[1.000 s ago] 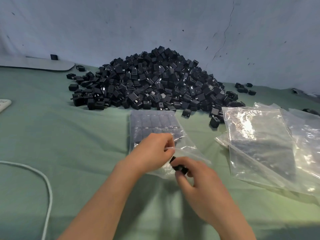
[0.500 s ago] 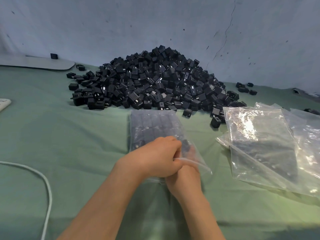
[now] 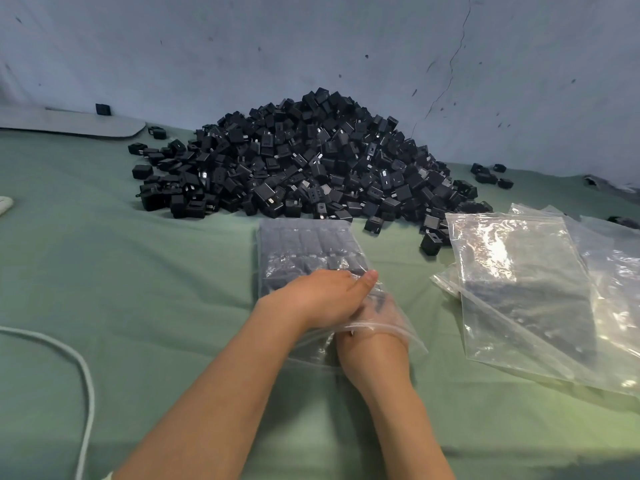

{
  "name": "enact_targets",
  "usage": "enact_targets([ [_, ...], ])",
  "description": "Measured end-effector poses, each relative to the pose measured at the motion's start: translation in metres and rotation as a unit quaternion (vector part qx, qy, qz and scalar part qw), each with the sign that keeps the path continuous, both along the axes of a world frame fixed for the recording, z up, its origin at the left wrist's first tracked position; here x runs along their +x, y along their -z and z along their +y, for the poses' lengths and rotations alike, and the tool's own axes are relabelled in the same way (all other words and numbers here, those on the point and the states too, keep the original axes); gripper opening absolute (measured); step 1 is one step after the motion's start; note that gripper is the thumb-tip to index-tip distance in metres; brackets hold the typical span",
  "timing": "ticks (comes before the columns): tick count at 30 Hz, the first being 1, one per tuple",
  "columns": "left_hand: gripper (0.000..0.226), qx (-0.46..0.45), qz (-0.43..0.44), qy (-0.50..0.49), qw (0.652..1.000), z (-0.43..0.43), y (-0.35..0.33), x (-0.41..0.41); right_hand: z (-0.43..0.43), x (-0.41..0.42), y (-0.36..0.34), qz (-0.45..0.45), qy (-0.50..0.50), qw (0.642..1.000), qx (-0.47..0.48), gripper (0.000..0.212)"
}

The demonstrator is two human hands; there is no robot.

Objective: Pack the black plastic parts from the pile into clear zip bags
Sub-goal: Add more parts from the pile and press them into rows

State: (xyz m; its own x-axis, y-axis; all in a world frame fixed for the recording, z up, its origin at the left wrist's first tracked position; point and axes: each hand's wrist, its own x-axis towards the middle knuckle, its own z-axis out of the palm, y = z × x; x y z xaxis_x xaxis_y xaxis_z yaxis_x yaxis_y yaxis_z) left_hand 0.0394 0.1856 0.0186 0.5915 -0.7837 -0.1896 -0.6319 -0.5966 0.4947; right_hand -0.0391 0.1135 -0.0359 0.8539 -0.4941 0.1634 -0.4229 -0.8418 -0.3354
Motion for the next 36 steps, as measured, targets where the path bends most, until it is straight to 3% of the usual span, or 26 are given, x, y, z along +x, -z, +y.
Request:
enact_targets([
  [7,0.070,-0.007,0.012,-0.001,1.000,0.001,0.001,0.001,-0.002,0.009,-0.005,0.068,0.000,0.998,0.011,0.047],
  [13,0.068,-0.011,0.001,-0.003,1.000,0.001,0.001,-0.002,0.003,-0.012,-0.001,-0.123,-0.033,0.991,0.040,0.037],
  [22,0.066,-0.001,0.000,0.001,1.000,0.001,0.001,-0.005,-0.005,0.007,-0.007,-0.024,-0.014,0.999,0.030,0.043],
  [30,0.070,-0.001,0.000,-0.003,1.000,0.001,0.001,-0.004,-0.005,0.002,-0.001,-0.077,-0.021,0.997,0.007,0.031],
  [36,0.073,0.004,-0.010,0.005,1.000,0.000,0.003,-0.004,-0.011,0.011,-0.002,-0.024,-0.039,0.998,0.041,0.042],
])
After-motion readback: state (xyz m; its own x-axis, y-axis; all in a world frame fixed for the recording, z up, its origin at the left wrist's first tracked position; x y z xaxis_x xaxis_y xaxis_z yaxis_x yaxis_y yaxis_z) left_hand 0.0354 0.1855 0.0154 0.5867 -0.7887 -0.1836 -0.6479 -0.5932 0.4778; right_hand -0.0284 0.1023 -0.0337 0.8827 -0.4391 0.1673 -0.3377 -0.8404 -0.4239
